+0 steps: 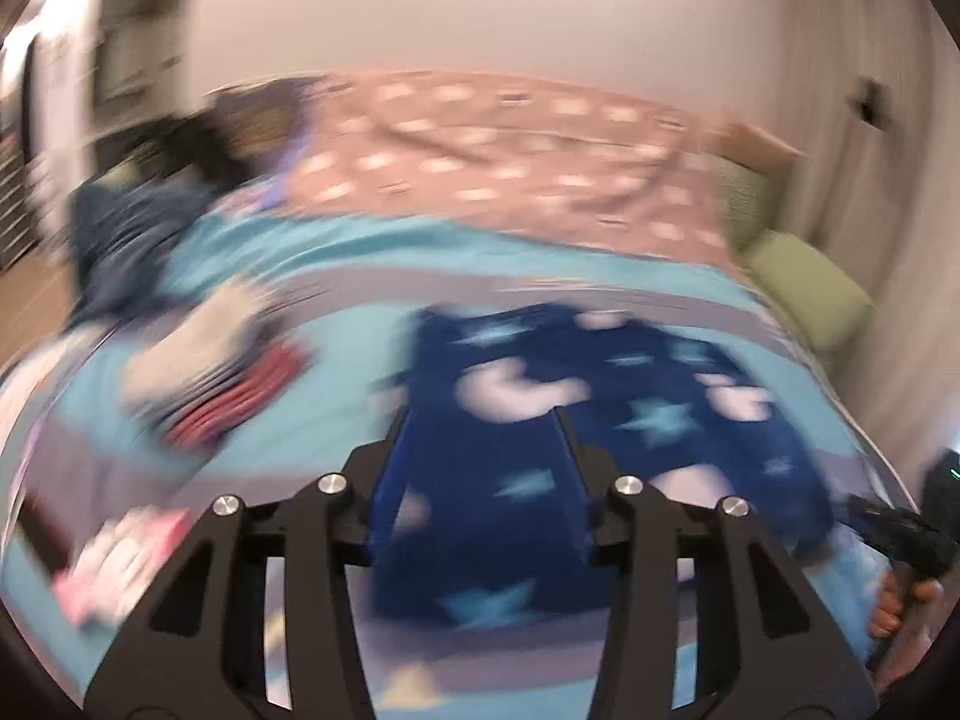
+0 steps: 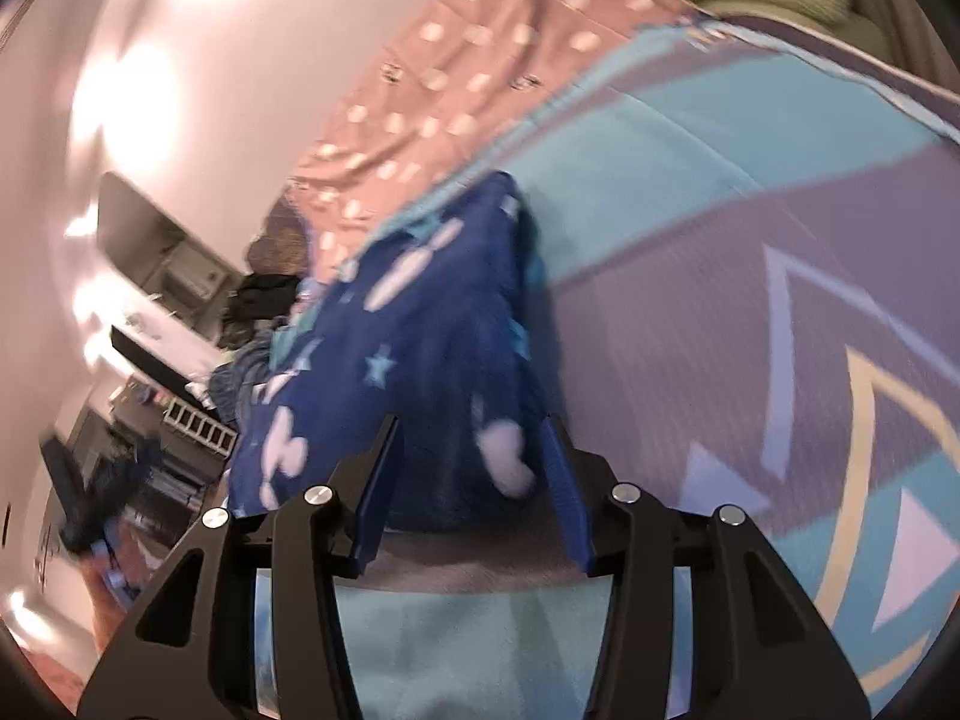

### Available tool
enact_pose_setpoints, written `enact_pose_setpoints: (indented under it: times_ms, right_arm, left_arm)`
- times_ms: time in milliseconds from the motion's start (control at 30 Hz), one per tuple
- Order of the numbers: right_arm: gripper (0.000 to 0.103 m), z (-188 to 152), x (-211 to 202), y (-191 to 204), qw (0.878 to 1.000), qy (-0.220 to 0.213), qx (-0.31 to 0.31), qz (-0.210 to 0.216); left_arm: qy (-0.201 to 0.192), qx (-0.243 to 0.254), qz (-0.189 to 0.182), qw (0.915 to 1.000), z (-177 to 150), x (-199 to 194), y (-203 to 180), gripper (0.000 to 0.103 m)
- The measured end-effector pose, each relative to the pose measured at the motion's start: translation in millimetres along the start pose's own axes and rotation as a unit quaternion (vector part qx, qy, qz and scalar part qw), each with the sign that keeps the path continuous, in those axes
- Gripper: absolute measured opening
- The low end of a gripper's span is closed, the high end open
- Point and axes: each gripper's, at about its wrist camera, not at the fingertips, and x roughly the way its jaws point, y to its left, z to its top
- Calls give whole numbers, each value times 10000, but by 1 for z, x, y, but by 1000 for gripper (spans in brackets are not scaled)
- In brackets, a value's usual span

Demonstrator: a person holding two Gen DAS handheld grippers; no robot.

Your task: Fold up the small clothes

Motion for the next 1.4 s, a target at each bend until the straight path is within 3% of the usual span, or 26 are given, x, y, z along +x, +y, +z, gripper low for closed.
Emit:
enact_pose_setpoints:
  times_ms: [100,233,333,400,533,600,667,767,833,900,967,1000,1067,1100,1200,1300,1400]
  right_arm:
    - [48,1,4,1,9994,53,-255,221]
    - [48,2,9,-12,9984,173,-230,480]
    - [48,3,8,-25,9961,307,-24,823]
    - [48,3,7,-30,9951,394,-5,908]
    - [46,0,16,-38,9967,588,-71,546]
    - [46,0,13,-36,9958,585,-137,685]
    - [46,1,10,-35,9958,536,-187,718]
    - [39,5,0,-39,9965,342,-134,755]
    - [36,11,-3,-37,9952,294,-241,906]
    - [36,16,5,-35,9930,448,-276,1055]
    - [36,17,21,-34,9878,832,-206,1300]
    - [32,16,27,-34,9863,940,-153,1345]
    - [27,12,31,-23,9757,1135,-195,1866]
    - [27,11,28,-16,9720,1094,-288,2061]
    - [27,11,20,-3,9723,861,-633,2077]
    - [27,12,23,-13,9685,963,-361,2267]
    - [31,13,28,-14,9728,1157,-360,1976]
  left_arm:
    - [398,647,-742,9944,11,34,-74,45]
    - [981,1751,-1202,9722,12,96,-169,45]
    - [1393,2117,-1302,9586,13,140,-220,45]
    - [1548,2237,-1259,9540,19,163,-249,45]
    - [1709,2749,-976,9411,23,206,-300,46]
    - [2013,2811,-855,9344,19,231,-309,42]
    - [2391,2804,-785,9263,13,253,-311,28]
    - [2673,2784,-751,9195,6,270,-313,26]
    - [2774,2885,-764,9132,3,278,-317,30]
    - [2832,3009,-706,9079,0,282,-322,42]
    - [2943,3328,-640,8936,-8,284,-330,53]
    - [2939,3482,-568,8883,-13,287,-335,55]
    - [2914,3862,-227,8749,-24,292,-343,51]
    - [2917,3907,-140,8730,-26,294,-345,43]
    - [2955,3908,-80,8717,-22,296,-340,34]
    - [3059,3670,-228,8782,-13,299,-331,31]
    - [3071,3552,-258,8825,-12,303,-328,31]
